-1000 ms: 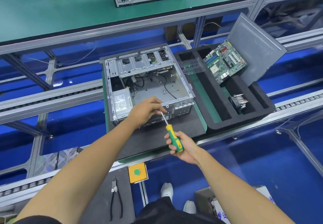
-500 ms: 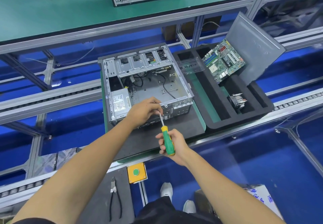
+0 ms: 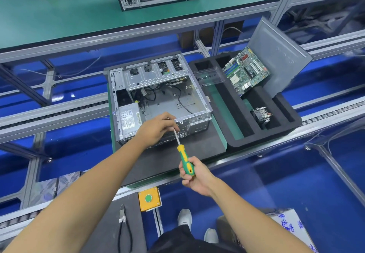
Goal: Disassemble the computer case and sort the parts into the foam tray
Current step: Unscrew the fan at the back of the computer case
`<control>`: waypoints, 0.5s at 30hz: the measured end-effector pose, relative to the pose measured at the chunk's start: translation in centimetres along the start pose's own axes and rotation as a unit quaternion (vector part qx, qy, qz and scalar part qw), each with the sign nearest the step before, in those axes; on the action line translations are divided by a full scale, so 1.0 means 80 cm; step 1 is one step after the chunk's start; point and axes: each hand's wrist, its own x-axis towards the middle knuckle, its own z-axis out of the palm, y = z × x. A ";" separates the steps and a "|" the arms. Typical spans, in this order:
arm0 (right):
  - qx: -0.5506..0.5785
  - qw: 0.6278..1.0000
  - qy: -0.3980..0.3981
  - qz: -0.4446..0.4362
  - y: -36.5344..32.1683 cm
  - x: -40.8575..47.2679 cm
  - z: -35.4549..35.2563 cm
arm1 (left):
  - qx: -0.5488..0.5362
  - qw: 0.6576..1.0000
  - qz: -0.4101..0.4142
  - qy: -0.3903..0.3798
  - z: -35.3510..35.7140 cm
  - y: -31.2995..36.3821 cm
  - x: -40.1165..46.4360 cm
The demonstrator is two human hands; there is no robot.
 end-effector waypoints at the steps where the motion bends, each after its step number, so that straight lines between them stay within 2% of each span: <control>1: -0.006 1.000 0.015 -0.011 -0.001 -0.001 0.003 | 0.005 1.000 0.005 0.001 0.000 -0.001 0.000; 6: -0.003 0.994 0.084 -0.064 0.004 -0.001 0.019 | 0.027 0.999 0.014 0.011 0.001 0.000 0.000; 11: -0.035 0.999 0.013 -0.035 0.000 -0.005 0.028 | 0.052 0.998 0.017 0.030 0.001 0.004 -0.002; 15: -0.034 0.999 0.006 -0.034 -0.002 0.000 0.022 | 0.053 0.998 0.007 0.030 0.000 0.007 -0.001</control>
